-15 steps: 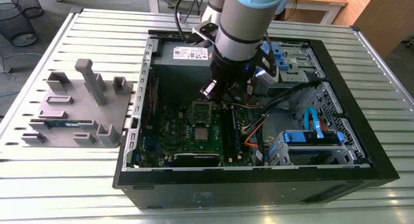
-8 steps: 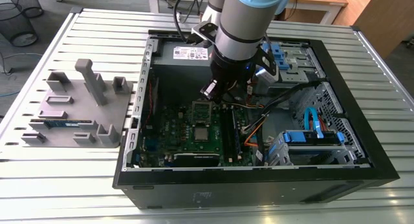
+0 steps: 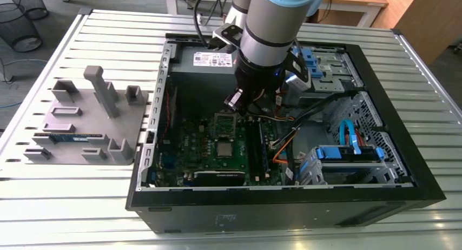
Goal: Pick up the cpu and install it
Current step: 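Close the cpu cover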
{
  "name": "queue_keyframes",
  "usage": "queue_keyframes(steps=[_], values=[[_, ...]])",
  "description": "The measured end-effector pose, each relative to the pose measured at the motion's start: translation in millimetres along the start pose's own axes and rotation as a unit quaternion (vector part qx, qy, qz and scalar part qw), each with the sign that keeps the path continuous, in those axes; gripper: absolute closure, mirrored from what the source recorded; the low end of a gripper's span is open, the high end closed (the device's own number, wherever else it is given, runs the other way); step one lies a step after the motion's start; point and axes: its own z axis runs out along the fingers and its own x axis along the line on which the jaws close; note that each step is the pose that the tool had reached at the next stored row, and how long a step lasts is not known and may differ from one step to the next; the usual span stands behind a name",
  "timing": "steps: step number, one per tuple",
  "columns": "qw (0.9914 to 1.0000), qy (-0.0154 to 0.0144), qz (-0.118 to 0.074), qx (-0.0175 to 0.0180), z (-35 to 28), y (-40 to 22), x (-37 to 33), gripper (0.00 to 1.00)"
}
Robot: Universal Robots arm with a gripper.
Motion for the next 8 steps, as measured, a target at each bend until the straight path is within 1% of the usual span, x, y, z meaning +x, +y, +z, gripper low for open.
queue_keyframes(steps=[8], values=[[0.99982,0.0023,-0.019,-0.0005,-1.5,0.7,-0.7,0.89]])
